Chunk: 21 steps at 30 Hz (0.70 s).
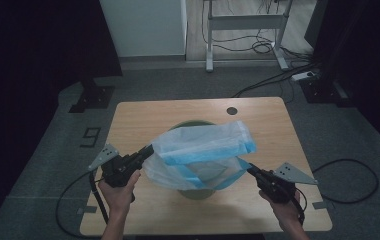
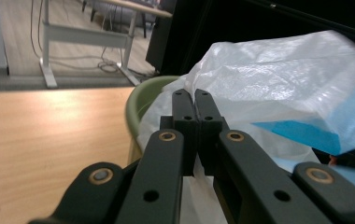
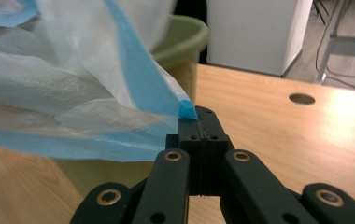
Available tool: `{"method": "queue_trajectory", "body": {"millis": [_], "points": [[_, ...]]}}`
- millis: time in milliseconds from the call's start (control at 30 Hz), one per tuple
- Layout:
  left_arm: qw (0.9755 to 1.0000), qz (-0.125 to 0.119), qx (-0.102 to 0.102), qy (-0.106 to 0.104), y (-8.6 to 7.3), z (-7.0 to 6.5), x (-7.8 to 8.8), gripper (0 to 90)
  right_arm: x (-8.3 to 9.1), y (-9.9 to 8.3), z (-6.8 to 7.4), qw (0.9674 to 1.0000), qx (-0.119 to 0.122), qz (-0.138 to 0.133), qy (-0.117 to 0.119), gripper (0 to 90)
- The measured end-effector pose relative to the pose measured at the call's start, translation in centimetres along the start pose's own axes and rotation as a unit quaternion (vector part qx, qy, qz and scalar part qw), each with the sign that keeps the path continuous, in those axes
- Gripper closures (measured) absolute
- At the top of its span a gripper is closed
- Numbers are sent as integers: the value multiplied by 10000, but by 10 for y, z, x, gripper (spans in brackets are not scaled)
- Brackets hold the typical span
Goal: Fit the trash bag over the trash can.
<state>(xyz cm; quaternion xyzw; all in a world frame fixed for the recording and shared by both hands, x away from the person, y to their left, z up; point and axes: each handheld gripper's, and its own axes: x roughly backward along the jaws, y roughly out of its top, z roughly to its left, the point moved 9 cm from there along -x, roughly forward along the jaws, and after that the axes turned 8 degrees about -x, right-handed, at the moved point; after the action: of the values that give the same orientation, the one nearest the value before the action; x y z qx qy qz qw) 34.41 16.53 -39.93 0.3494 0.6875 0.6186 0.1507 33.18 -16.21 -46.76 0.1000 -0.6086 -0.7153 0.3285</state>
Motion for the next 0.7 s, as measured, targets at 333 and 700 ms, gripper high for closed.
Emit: {"method": "queue_trajectory", "body": {"millis": [333,700], "points": [[9990,35,369,-248,-28,8,14,896,0,-10,-6,9999,-117,58,-13,889],[9974,194,611,-339,-64,17,24,896,-3,-33,-11,9990,-210,378,76,889]]}}
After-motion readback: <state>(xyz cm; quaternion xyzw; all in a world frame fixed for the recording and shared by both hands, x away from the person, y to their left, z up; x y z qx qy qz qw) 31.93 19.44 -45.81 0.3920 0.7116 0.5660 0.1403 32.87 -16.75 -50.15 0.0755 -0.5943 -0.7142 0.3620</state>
